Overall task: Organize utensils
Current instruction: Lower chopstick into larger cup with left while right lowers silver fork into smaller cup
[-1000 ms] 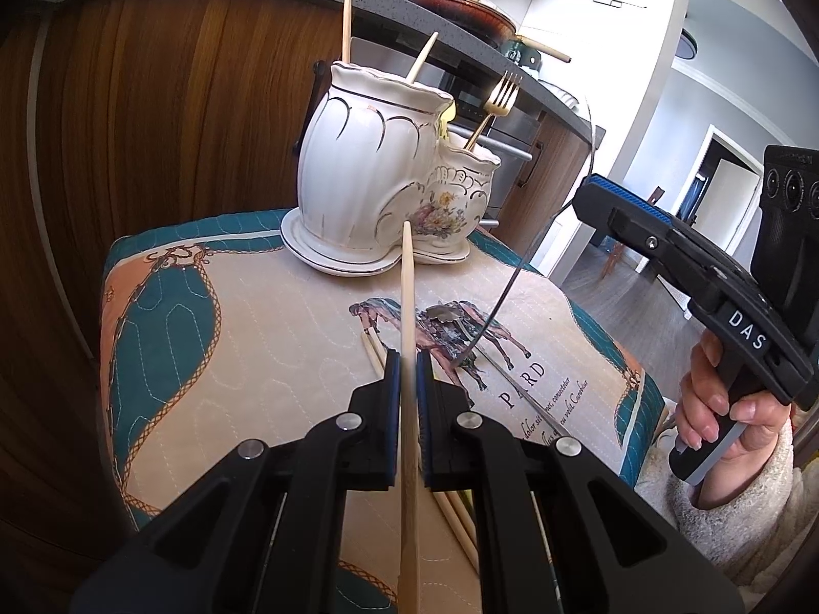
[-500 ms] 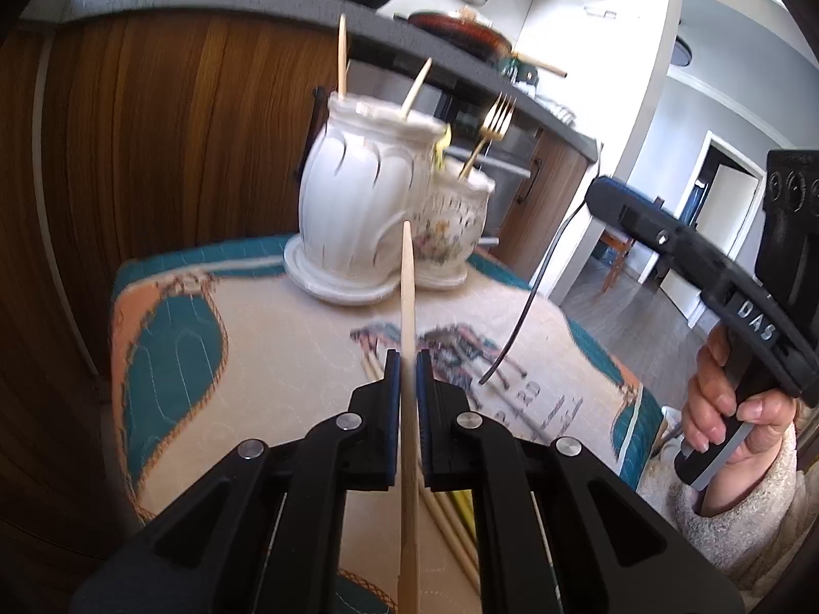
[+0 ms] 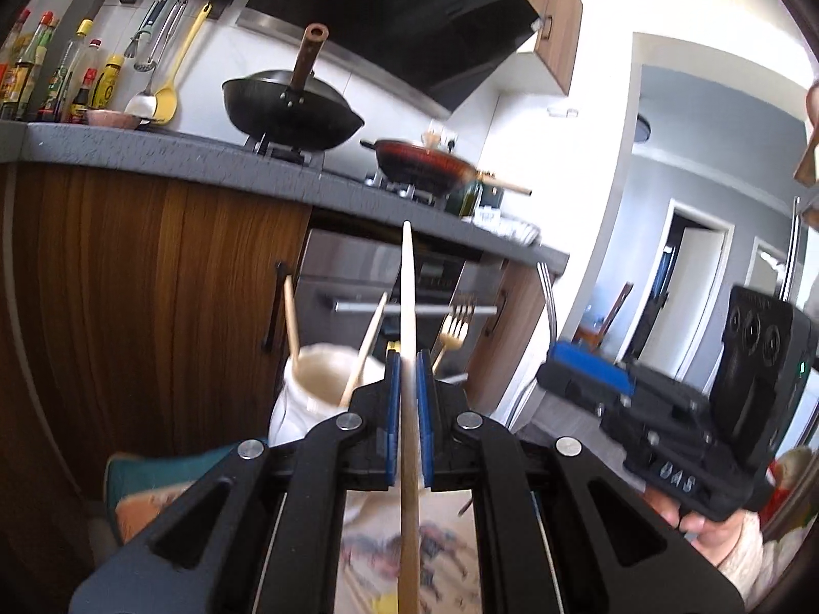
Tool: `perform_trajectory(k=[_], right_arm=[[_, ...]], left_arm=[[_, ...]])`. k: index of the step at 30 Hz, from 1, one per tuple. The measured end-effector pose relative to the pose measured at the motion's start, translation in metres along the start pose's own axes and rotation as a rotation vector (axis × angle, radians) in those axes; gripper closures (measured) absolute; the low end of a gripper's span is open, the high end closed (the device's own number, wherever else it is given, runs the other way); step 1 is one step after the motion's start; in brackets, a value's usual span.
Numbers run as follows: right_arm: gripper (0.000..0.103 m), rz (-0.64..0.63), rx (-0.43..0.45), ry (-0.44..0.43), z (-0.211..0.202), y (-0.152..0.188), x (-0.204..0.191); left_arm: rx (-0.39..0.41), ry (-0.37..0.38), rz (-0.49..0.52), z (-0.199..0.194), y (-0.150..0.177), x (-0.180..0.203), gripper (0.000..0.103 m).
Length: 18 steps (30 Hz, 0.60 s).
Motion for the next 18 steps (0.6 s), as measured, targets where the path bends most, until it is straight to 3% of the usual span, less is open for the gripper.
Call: perform_trajectory(k=[8,18], right_arm=[[0.079,0.004,0.032,0.073,0.033,-0.03,0.033],[0.079,0.049,0.027,0.164,0.069,-0.014,0.062]], left_arm=[[0.071,-0.009,-0.005,0.062,-0.037,-0.002,0.097],[0.107,-0.115,0.087,0.1,-0.022,-0.017,0.097]])
Point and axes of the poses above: each gripper's, at about its wrist camera, not at the fingertips, and z roughly the way its jaws point, x to its right, y to its underside, the point moved 4 cm from there along z, roughly the way its jaws point, and after that the axes turned 10 degrees about x, right-handed, at the moved point
